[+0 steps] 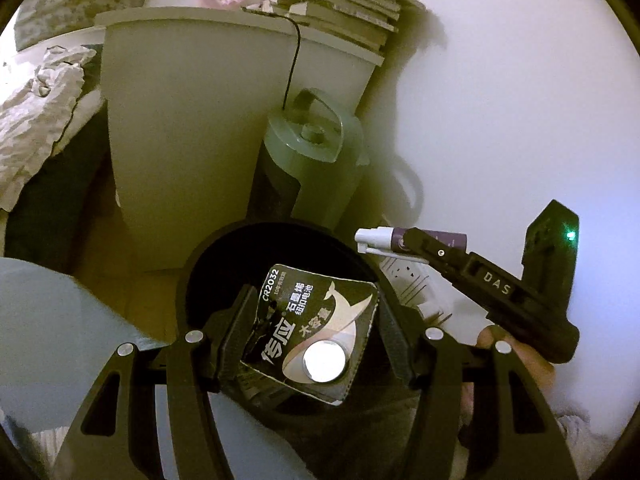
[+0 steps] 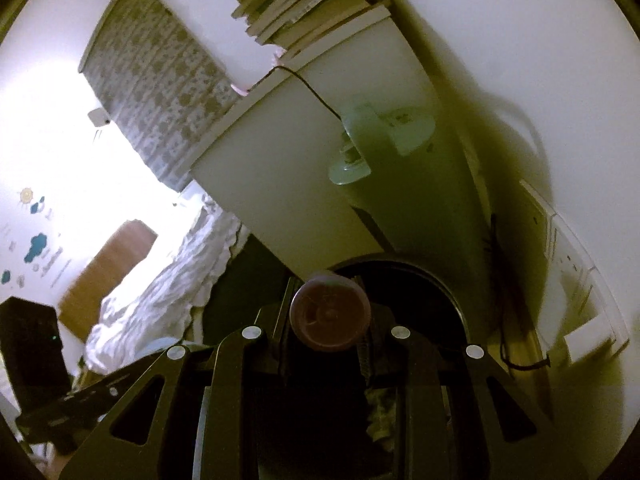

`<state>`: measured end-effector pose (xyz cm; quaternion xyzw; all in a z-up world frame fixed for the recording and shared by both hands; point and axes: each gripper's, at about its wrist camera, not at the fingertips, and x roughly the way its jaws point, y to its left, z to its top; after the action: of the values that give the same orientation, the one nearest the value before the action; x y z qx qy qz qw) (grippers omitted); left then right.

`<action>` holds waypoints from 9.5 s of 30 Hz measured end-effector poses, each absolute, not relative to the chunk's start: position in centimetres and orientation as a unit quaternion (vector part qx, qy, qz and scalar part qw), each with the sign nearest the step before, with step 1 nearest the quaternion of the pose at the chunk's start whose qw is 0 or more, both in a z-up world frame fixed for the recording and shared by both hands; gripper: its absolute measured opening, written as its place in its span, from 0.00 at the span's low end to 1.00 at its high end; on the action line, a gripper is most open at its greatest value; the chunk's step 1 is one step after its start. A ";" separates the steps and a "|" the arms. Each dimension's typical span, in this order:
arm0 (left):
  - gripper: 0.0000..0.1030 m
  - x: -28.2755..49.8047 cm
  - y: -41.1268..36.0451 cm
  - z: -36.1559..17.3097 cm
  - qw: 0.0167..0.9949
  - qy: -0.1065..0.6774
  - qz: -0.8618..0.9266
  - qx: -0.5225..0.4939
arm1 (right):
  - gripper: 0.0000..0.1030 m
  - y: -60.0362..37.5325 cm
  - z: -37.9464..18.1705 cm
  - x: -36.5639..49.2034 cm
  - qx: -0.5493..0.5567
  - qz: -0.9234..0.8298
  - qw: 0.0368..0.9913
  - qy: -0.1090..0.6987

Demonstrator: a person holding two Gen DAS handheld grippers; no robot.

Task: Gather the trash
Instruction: 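Carry both items over the black bin and open both tools to drop them, then grasp the dark probiotics tube with the left tool while the right tool grasps the clear plastic box, then carry both items over the black bin and open both tools to drop them, then grasp the clear cup with the left tool while the right tool grasps the blue wrapper, then carry both items over the black bin and open both tools to drop them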

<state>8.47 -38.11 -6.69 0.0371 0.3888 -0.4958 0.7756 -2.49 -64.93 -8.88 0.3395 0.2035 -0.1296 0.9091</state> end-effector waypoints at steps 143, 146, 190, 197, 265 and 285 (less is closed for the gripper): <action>0.18 10.2 -39.4 -8.8 0.790 0.408 -0.457 0.032 | 0.41 -64.4 -8.4 3.1 0.318 -0.128 0.916 0.206; 0.18 10.3 -40.0 -9.7 0.786 0.415 -0.457 0.038 | 0.41 -64.8 -8.8 3.1 0.306 -0.135 0.918 0.215; 0.81 13.0 -14.8 -7.0 0.869 0.400 -0.289 0.023 | 0.66 -53.0 -8.4 5.1 0.225 0.024 0.932 0.283; 0.80 16.9 -10.4 -10.8 0.854 0.452 -0.255 0.032 | 0.83 -38.9 -5.7 7.8 0.127 0.162 0.920 0.333; 0.38 11.5 -21.9 -4.3 0.857 0.352 -0.376 0.006 | 0.57 -54.5 -5.4 2.5 0.276 -0.020 0.929 0.244; 0.38 10.4 -39.7 -9.4 0.790 0.400 -0.462 0.045 | 0.57 -64.6 -9.9 -0.1 0.315 -0.151 0.903 0.250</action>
<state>10.35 -39.67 -9.39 0.0455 0.3998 -0.4619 0.7904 -0.12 -64.59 -9.94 0.3147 0.2498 -0.1507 0.9032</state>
